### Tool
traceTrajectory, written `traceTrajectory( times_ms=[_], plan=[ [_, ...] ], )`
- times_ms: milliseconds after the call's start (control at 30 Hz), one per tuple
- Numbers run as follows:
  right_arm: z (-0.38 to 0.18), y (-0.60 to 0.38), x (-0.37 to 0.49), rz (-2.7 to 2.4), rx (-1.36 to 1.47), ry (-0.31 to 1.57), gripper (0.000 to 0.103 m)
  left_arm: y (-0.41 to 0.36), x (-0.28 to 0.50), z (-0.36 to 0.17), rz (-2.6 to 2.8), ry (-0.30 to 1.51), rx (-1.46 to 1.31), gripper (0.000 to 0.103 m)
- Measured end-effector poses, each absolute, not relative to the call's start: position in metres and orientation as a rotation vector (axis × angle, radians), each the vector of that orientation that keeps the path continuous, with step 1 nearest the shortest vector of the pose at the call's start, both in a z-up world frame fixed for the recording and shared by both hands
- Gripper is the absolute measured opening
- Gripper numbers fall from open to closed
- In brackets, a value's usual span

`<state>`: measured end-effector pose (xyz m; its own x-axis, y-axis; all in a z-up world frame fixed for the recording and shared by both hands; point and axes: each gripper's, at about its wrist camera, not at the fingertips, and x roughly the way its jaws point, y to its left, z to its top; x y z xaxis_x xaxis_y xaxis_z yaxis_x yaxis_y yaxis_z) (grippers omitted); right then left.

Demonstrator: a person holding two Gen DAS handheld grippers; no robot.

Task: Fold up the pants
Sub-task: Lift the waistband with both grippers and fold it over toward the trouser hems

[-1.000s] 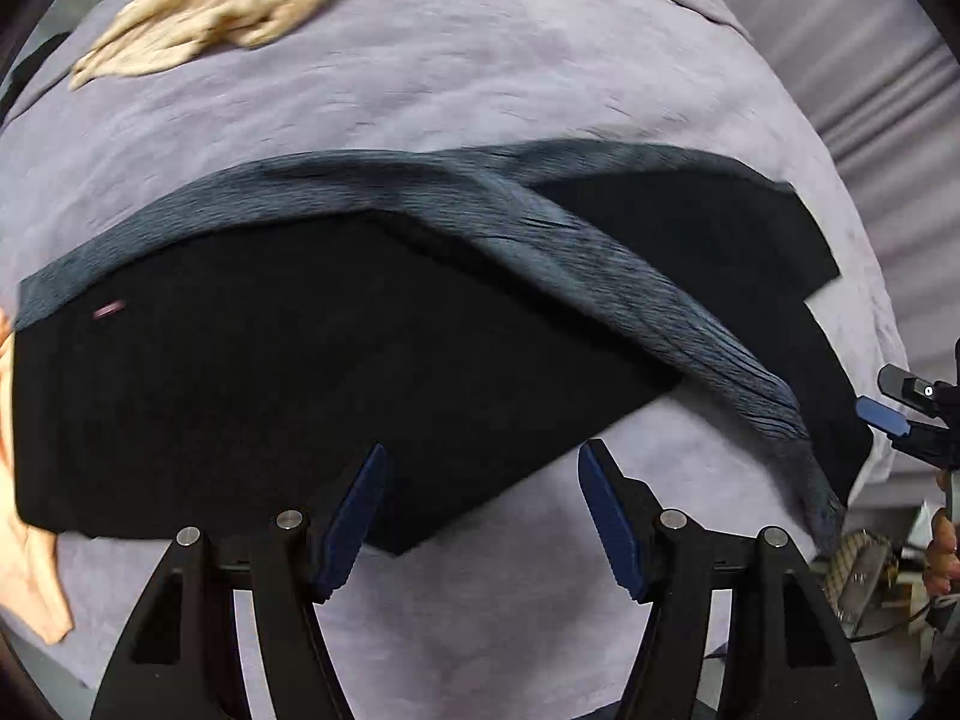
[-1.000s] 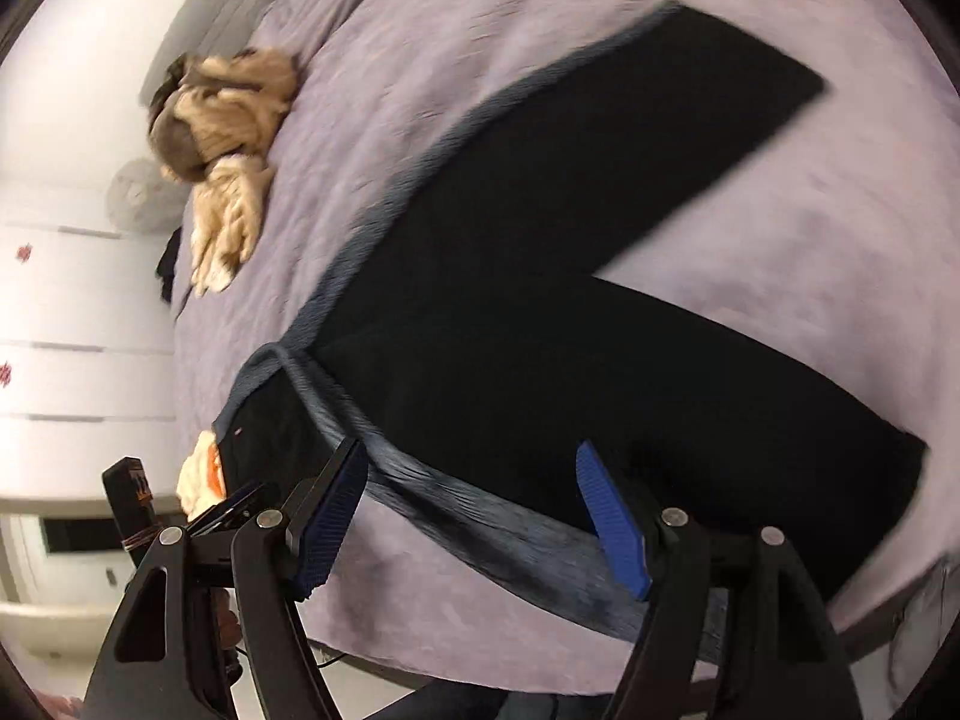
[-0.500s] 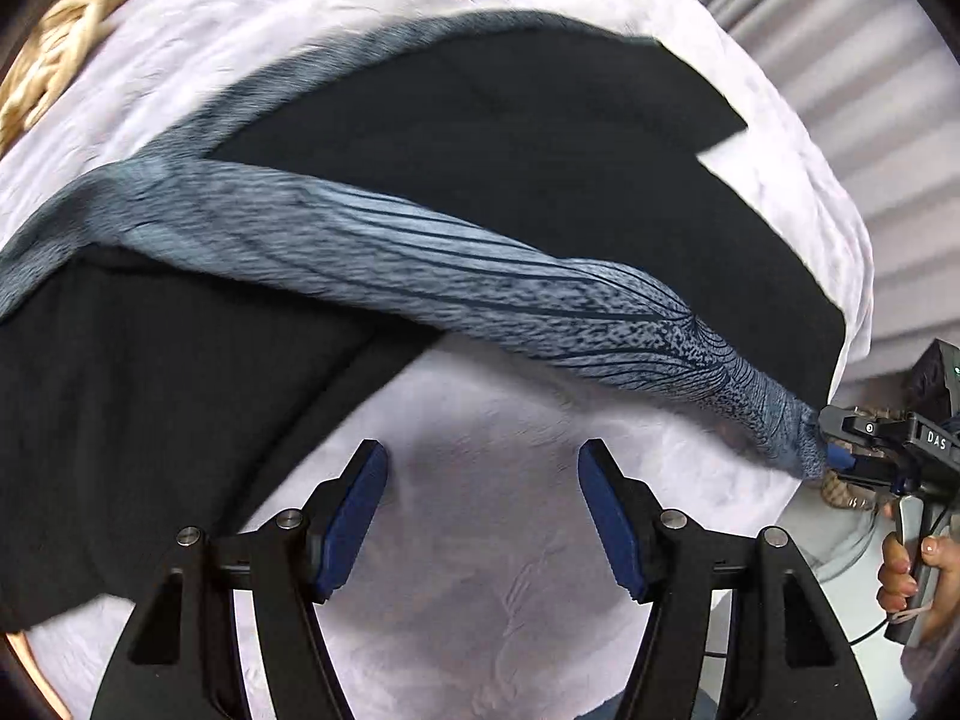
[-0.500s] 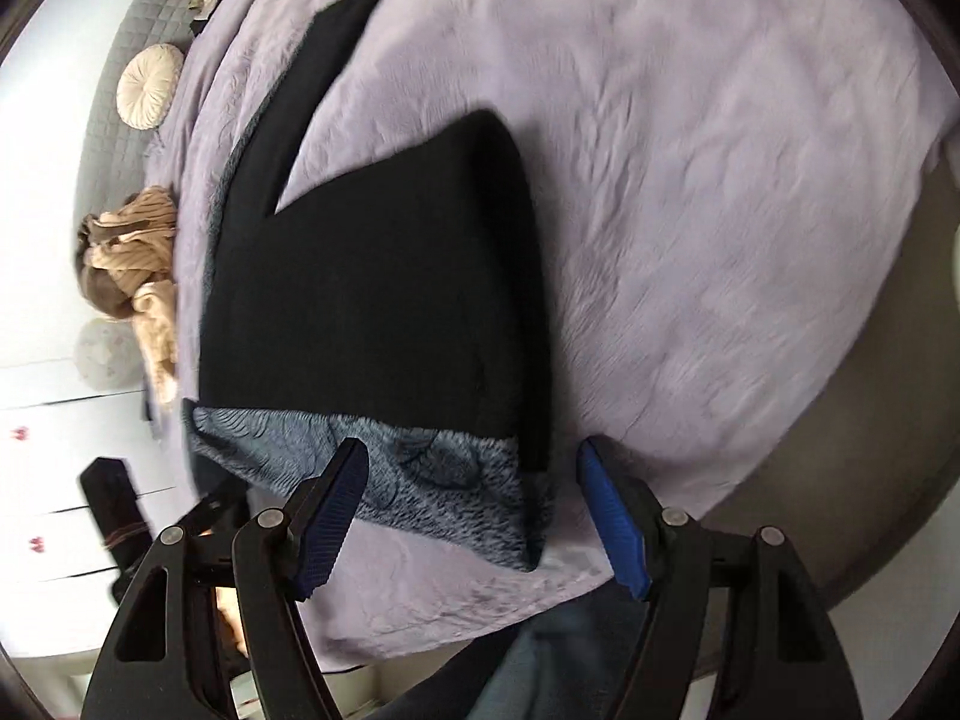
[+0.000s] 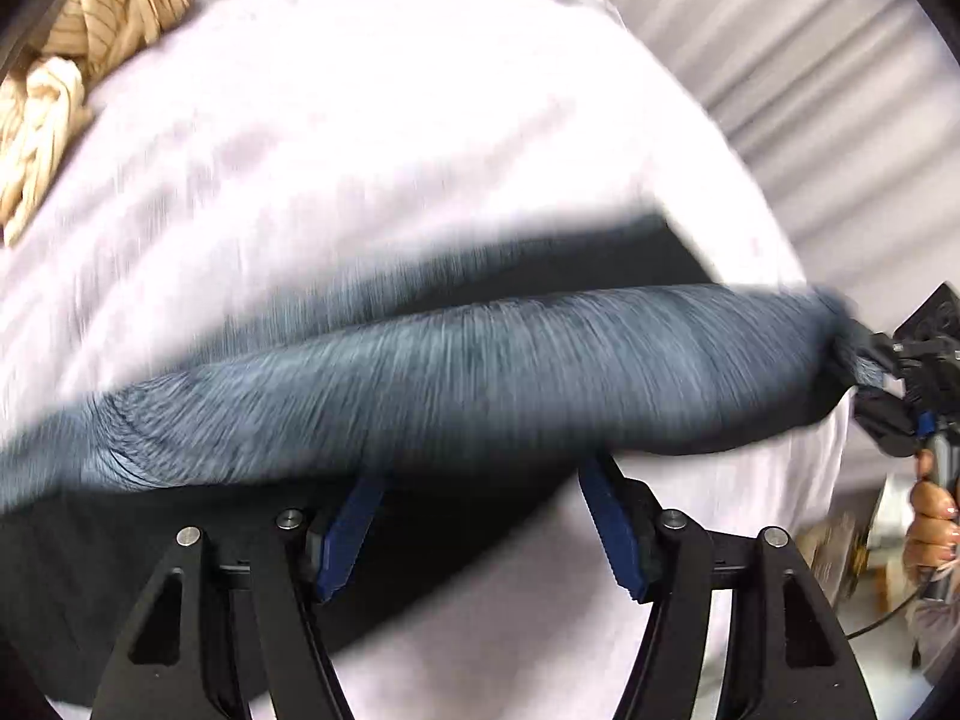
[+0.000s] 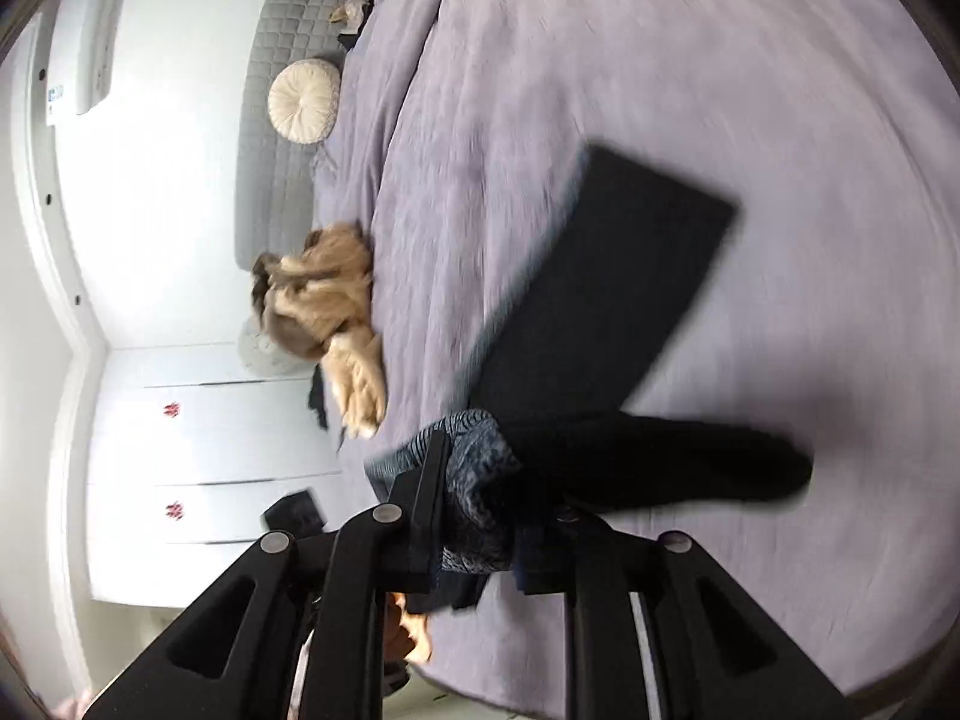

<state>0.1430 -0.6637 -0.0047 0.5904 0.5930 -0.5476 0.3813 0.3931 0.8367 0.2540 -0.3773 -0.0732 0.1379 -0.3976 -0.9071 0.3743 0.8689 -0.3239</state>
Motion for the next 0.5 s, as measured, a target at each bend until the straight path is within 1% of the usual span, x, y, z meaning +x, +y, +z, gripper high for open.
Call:
traceTrajectory(
  times_ms=[33, 67, 167, 233, 267, 300, 333, 367, 433, 500],
  plan=[
    [-0.001, -0.672, 0.167, 0.127, 1.156, 1.010, 0.072, -0.381, 0.272, -0.068, -0.513, 1.290, -0.019, 0.067],
    [0.005, -0.678, 0.185, 0.106, 1.089, 1.019, 0.090, -0.384, 0.283, -0.062, -0.472, 1.264, -0.013, 0.067],
    [0.021, -0.680, 0.204, 0.100, 0.928, 1.042, 0.090, -0.377, 0.301, -0.046, -0.404, 1.202, -0.036, 0.067],
    [0.014, -0.681, 0.197, 0.070, 0.906, 1.074, 0.088, -0.366, 0.298, -0.049, -0.345, 1.209, -0.026, 0.073],
    [0.003, -0.684, 0.184, 0.057, 0.913, 1.099, 0.081, -0.338, 0.294, -0.050, -0.319, 1.226, -0.022, 0.073],
    [-0.008, -0.684, 0.177, 0.055, 0.937, 1.115, 0.076, -0.332, 0.288, -0.056, -0.291, 1.247, -0.019, 0.073],
    [-0.024, -0.684, 0.172, 0.065, 0.985, 1.133, 0.066, -0.323, 0.279, -0.066, -0.259, 1.278, -0.019, 0.073],
    [-0.034, -0.685, 0.170, 0.074, 1.023, 1.143, 0.060, -0.314, 0.273, -0.076, -0.231, 1.305, -0.017, 0.073],
    [-0.058, -0.680, 0.175, 0.108, 1.092, 1.148, 0.056, -0.299, 0.257, -0.095, -0.169, 1.364, -0.019, 0.073],
    [-0.078, -0.667, 0.187, 0.141, 1.105, 1.157, 0.056, -0.286, 0.243, -0.111, -0.119, 1.406, -0.043, 0.073]
  ],
)
